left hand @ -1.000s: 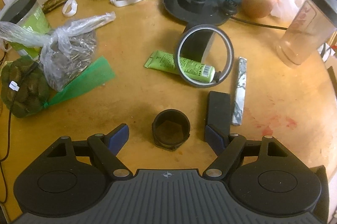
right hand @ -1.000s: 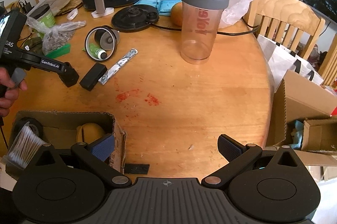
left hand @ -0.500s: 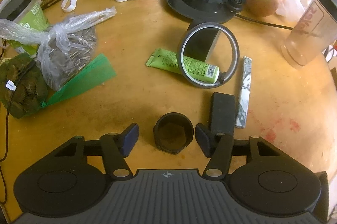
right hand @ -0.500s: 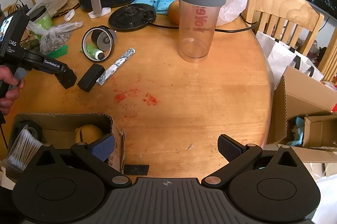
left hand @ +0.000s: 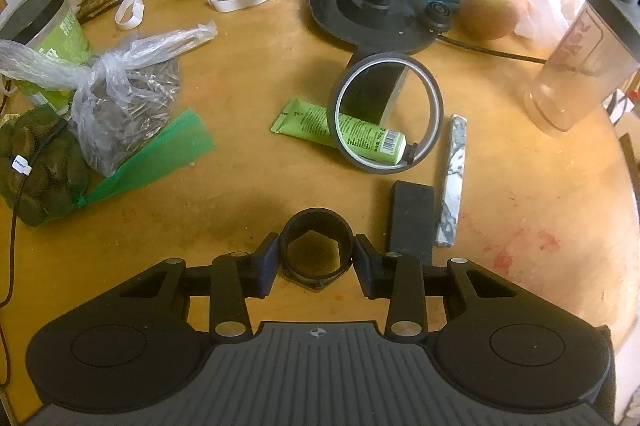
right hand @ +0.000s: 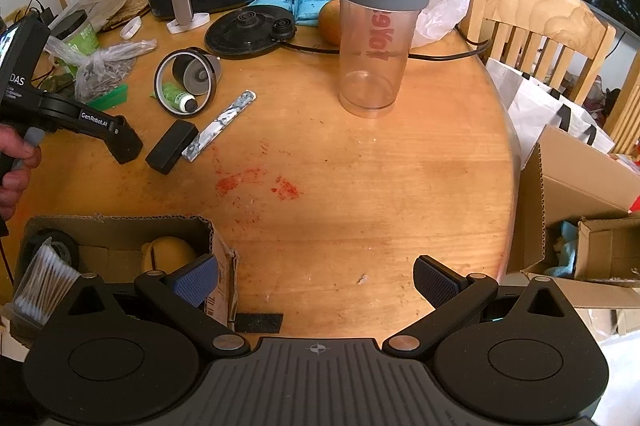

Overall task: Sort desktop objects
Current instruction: 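Lift the black cup with the left tool and hold it above the table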

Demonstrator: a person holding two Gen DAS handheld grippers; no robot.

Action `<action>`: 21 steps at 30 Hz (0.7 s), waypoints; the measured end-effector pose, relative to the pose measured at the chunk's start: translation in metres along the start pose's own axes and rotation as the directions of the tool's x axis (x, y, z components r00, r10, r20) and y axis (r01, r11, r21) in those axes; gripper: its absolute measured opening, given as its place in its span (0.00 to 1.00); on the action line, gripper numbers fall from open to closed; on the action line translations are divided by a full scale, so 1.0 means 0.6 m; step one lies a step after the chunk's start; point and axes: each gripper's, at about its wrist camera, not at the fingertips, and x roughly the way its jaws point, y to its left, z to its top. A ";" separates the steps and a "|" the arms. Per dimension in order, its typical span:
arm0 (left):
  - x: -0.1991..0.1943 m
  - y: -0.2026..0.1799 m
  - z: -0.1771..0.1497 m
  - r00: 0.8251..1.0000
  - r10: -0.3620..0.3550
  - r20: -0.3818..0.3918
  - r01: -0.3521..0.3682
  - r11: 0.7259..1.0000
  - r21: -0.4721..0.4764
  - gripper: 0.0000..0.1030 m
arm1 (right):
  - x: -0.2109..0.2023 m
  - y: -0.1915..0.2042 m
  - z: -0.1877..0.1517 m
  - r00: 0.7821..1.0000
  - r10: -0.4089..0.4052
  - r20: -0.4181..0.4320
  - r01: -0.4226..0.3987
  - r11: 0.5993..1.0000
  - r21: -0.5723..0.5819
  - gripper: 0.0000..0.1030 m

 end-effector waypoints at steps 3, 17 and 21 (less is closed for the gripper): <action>-0.007 -0.001 -0.002 1.000 -0.004 0.012 0.004 1.000 0.001 0.37 | 0.000 0.000 0.000 1.000 0.001 0.001 -0.001 1.000 -0.004 1.00; -0.059 -0.007 -0.015 0.997 -0.012 0.076 0.013 1.000 -0.016 0.37 | -0.001 0.011 0.002 1.000 0.016 0.007 -0.015 0.999 -0.029 1.00; -0.078 -0.007 -0.020 0.995 -0.010 0.096 0.012 1.000 -0.028 0.37 | -0.001 0.015 0.005 1.000 0.024 0.010 -0.023 0.999 -0.037 1.00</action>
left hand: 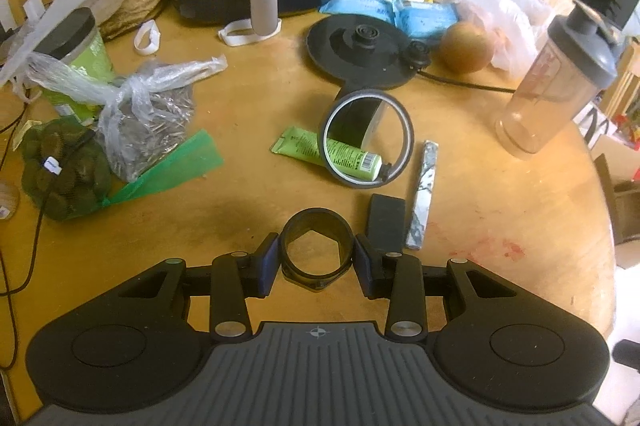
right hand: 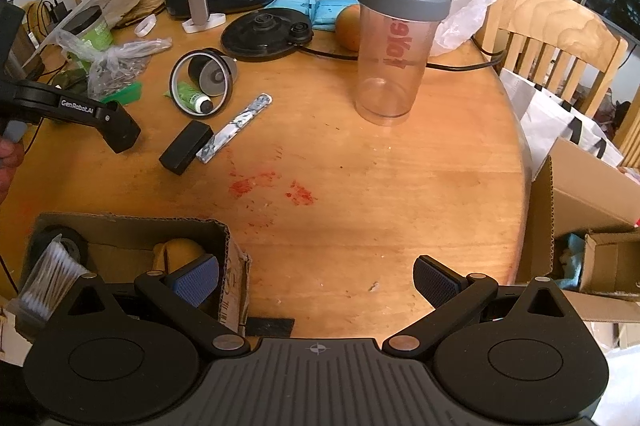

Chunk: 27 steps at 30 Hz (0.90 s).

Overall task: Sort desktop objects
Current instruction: 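Lift the black cup with the left tool and hold it above the table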

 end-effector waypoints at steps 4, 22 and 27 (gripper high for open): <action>-0.025 -0.002 -0.004 1.000 0.009 0.026 -0.009 1.000 -0.002 0.37 | -0.001 0.005 0.002 1.000 0.010 0.006 -0.010 1.000 -0.012 1.00; -0.145 -0.007 -0.044 0.993 0.033 0.115 -0.026 0.998 -0.060 0.37 | 0.003 0.032 0.012 0.997 0.071 0.018 -0.070 0.996 -0.059 1.00; -0.175 -0.010 -0.056 0.990 0.044 0.136 -0.034 0.997 -0.071 0.37 | 0.003 0.041 0.014 0.996 0.085 0.020 -0.084 0.994 -0.072 1.00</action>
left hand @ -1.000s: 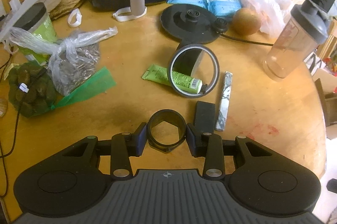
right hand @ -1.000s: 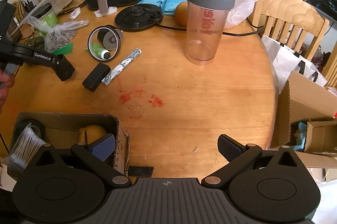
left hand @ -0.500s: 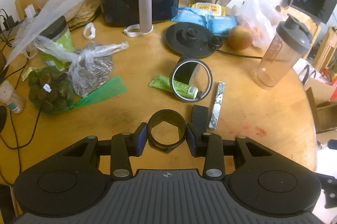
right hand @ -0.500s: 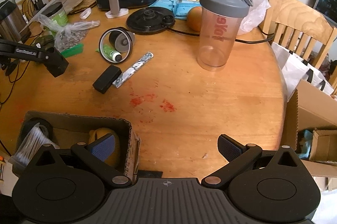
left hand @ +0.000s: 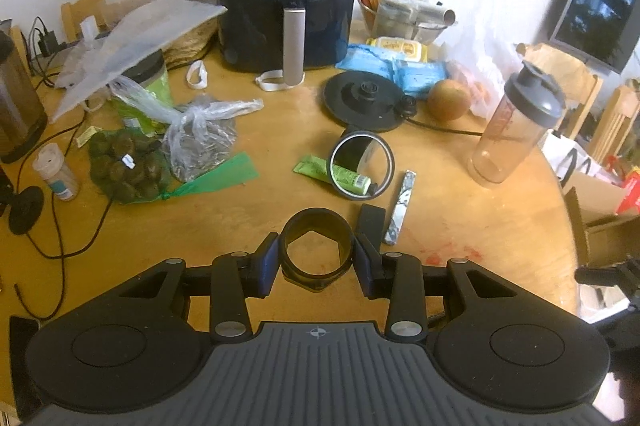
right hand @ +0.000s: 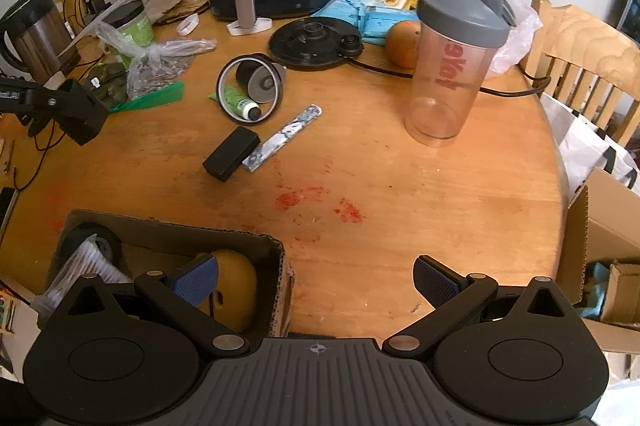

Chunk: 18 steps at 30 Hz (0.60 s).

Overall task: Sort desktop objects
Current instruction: 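Lift the black cup with the left tool and hold it above the table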

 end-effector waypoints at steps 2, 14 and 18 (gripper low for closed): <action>-0.011 0.000 -0.003 1.000 0.005 0.005 -0.005 1.000 -0.008 0.37 | 0.001 0.002 0.001 1.000 0.004 0.000 -0.004 1.000 -0.002 1.00; -0.051 0.001 -0.016 0.999 0.029 0.041 -0.028 0.999 -0.034 0.37 | 0.002 0.010 0.007 1.000 0.016 0.008 -0.016 1.000 -0.013 1.00; -0.053 0.005 -0.019 0.999 0.029 0.041 -0.027 0.999 -0.042 0.37 | 0.001 0.013 0.010 1.000 0.026 0.018 -0.026 1.000 -0.017 1.00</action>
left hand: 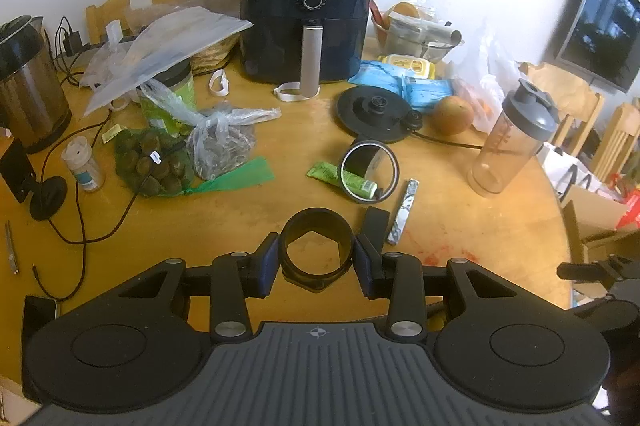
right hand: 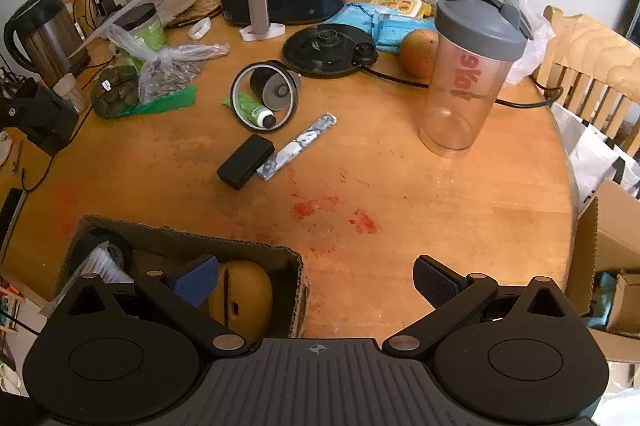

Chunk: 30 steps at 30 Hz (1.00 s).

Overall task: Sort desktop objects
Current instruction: 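Lift the black cup with the left tool and hold it above the table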

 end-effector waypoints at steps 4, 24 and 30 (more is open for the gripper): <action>-0.004 0.004 -0.004 1.000 0.002 0.000 -0.002 1.000 -0.011 0.37 | 0.000 0.005 0.004 1.000 0.020 0.006 -0.020 1.000 -0.009 1.00; -0.025 0.039 -0.028 0.998 0.058 -0.010 -0.058 0.994 -0.095 0.37 | 0.018 0.051 0.023 0.996 0.093 -0.001 -0.093 0.990 -0.105 1.00; -0.028 0.048 -0.035 0.997 0.071 -0.019 -0.073 0.990 -0.120 0.37 | 0.029 0.056 0.035 0.995 0.097 -0.005 -0.097 0.987 -0.129 1.00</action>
